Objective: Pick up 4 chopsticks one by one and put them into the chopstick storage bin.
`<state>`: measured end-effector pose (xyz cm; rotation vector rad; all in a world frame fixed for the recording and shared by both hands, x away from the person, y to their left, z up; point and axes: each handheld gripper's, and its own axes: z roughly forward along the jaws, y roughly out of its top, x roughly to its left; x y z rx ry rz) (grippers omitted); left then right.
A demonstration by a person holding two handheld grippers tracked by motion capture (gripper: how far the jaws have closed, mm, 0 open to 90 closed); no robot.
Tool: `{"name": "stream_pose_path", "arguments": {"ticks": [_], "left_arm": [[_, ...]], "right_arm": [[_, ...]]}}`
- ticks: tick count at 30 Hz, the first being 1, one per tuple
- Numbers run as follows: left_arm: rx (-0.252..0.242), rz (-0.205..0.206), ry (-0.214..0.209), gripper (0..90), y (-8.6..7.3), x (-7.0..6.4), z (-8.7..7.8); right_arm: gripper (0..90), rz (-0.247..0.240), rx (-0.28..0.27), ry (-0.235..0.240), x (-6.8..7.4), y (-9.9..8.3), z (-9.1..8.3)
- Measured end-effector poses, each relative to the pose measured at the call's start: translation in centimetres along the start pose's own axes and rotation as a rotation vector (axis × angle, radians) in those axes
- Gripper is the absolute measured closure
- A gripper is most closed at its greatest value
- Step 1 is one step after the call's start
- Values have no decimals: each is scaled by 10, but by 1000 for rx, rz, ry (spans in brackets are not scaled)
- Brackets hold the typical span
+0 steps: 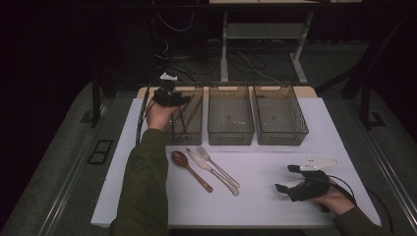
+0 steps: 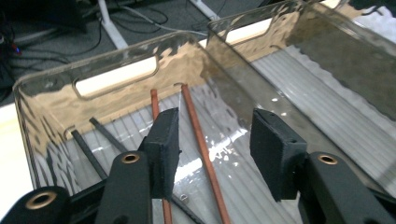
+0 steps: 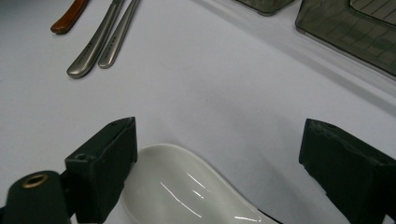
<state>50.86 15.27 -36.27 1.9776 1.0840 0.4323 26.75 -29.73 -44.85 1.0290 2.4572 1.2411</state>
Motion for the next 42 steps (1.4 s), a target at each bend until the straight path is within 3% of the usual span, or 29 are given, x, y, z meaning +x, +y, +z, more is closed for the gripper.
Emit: {"name": "stream_pose_path", "arguments": {"ticks": [10, 14, 20, 25, 35, 42], "left_arm": [[8, 87, -52, 393, -5, -25, -20], [-9, 76, -93, 353, -12, -35, -28], [-19, 113, -124, 305, -23, -51, -46], [-43, 100, -150, 260, -36, -62, -59], [-54, 123, -192, 156, -72, -83, -78], [-64, 147, -194, 120, -93, -97, -85]], "right_arm": [[114, -5, 0, 0, 1, 0, 1], [114, -7, 1, -2, 1, 1, 1], [114, -4, 4, -6, 1, 1, 1], [114, -6, 6, -9, 1, 1, 1], [114, -8, 7, -11, 2, 0, 2], [114, -8, 9, -13, 1, 0, 2]]}}
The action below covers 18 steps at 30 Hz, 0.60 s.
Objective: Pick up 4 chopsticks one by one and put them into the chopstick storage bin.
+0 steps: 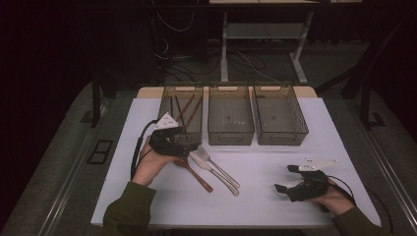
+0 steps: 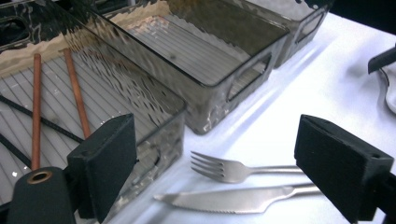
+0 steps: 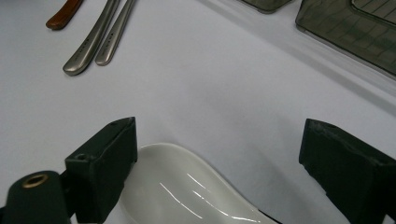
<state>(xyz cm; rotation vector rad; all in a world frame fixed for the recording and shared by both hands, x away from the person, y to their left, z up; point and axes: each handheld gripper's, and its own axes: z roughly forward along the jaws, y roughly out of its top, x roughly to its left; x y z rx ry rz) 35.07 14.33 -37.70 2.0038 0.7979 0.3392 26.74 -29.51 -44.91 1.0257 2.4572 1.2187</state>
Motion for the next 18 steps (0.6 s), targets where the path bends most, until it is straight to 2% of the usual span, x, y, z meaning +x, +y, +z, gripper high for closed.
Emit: {"name": "stream_pose_path", "arguments": {"ticks": [8, 14, 18], "left_arm": [[30, 34, -5, 69, -22, -14, -2], [26, 27, -24, 34, -35, -23, -7], [52, 34, -42, 8, -46, -30, -9]], "right_arm": [[114, -2, 1, 1, -1, 0, 0], [114, -1, -2, 0, -1, -1, -1], [114, 1, -1, -2, -1, -1, -1]]}}
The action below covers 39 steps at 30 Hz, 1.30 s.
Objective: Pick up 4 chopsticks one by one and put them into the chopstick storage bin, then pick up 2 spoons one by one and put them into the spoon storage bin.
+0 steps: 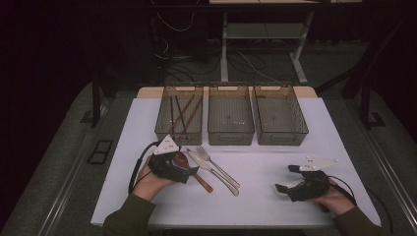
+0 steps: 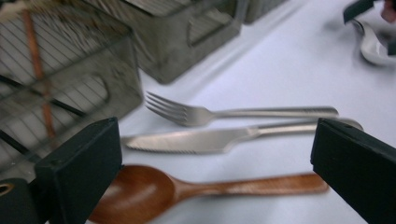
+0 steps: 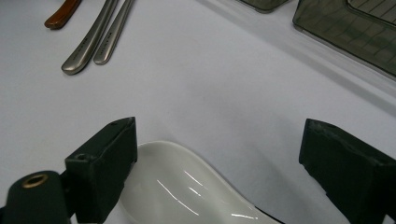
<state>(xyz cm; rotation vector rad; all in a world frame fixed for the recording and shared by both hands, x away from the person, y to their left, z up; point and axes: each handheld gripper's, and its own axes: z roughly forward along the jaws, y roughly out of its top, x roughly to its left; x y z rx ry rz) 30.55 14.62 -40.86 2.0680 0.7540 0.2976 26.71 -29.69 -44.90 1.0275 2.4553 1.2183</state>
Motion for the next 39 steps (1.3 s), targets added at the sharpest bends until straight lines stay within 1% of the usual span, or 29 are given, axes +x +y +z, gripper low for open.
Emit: {"name": "stream_pose_path", "arguments": {"ticks": [2, 6, 10, 13, 16, 17, 18, 19, 23, 27, 29, 31, 32, 35, 37, 39], "left_arm": [[3, 6, -9, 0, -4, -3, -1], [4, 16, -12, 0, -11, -10, -4], [-16, 20, -15, 0, -19, -15, -7], [-20, 27, -14, 0, -24, -18, -9], [-42, 17, -19, 0, -29, -19, -12], [-43, 22, -18, 0, -31, -20, -13], [-53, 15, -19, 0, -33, -21, -13], [-52, 18, -22, 0, -34, -20, -14], [-55, -17, -36, 0, -42, -21, -16], [-51, -19, -39, 0, -47, -23, -17], [-48, -19, -39, 0, -47, -23, -17], [-45, -18, -37, 0, -48, -21, -17], [-46, -19, -39, 0, -48, -21, -17], [-39, -16, -40, 0, -49, -21, -16], [-37, -11, -42, 0, -49, -21, -16], [-35, -10, -46, 0, -49, -21, -15]], "right_arm": [[114, -1, 0, -1, 0, 0, 0], [114, -3, -1, -1, 0, 0, 0], [114, -5, 1, -3, 0, 0, 0], [114, -3, 2, -1, 0, 0, 0], [114, 1, -4, 2, 0, 0, 0], [114, 3, -6, 4, 0, 0, -1], [114, 5, -8, 5, 0, 0, -1], [114, 4, -11, 4, 0, 1, -1], [114, 12, -17, 8, 0, 2, -3], [114, 10, -21, 9, -1, 6, -7], [114, 6, -19, 17, -1, 10, -10], [115, 10, -17, 47, -3, 13, -13], [132, 16, -16, 53, -4, 14, -15], [148, 13, 3, 43, -7, 14, -16], [173, 5, 10, 19, -9, 13, -16], [195, 13, 15, 13, -11, 13, -17]]}}
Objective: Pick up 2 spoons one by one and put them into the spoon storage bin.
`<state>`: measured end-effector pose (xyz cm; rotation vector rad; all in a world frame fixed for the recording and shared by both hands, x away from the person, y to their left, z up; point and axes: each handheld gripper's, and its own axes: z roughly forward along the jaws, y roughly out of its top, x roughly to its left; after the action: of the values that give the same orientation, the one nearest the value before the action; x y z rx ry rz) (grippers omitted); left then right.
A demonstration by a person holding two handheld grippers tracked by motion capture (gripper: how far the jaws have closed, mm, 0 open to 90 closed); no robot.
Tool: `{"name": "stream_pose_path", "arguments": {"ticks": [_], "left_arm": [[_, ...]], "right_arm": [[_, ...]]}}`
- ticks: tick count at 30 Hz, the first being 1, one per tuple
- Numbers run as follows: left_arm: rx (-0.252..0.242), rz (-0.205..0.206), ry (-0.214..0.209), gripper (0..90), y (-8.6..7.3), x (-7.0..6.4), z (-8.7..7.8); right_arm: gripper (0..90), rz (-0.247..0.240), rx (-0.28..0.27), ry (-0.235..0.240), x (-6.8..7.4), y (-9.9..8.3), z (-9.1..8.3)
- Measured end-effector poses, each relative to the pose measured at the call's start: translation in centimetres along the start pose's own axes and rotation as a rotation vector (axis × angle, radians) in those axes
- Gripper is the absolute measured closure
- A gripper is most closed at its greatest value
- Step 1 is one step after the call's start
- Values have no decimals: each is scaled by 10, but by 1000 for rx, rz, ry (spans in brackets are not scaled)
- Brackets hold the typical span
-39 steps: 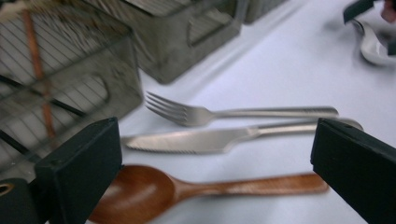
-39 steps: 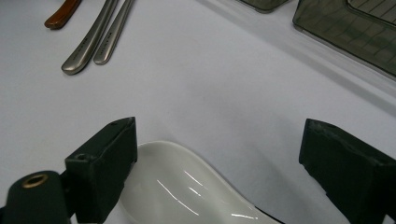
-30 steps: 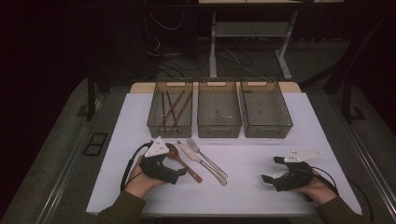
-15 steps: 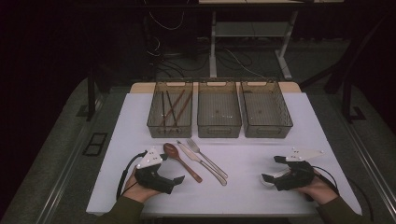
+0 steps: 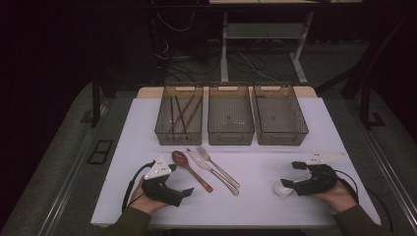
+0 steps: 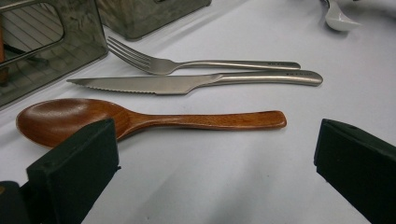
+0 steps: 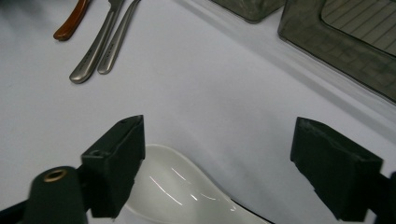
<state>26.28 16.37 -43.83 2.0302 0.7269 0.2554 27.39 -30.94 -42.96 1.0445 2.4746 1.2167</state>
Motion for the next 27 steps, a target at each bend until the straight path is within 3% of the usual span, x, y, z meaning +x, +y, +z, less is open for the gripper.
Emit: {"name": "stream_pose_path", "arguments": {"ticks": [5, 11, 19, 27], "left_arm": [[10, 3, -10, 0, -1, 0, 2], [10, 5, -17, 0, -1, 0, 2], [17, 9, -29, 0, -2, 0, 3], [18, 1, -31, 0, -2, 0, 4]], "right_arm": [[358, -1, 13, -16, -10, -1, -5], [601, 43, 24, -43, -28, -3, -12], [892, 36, 124, -93, -43, -9, -8], [898, 36, 192, -65, -43, -15, -9]]}}
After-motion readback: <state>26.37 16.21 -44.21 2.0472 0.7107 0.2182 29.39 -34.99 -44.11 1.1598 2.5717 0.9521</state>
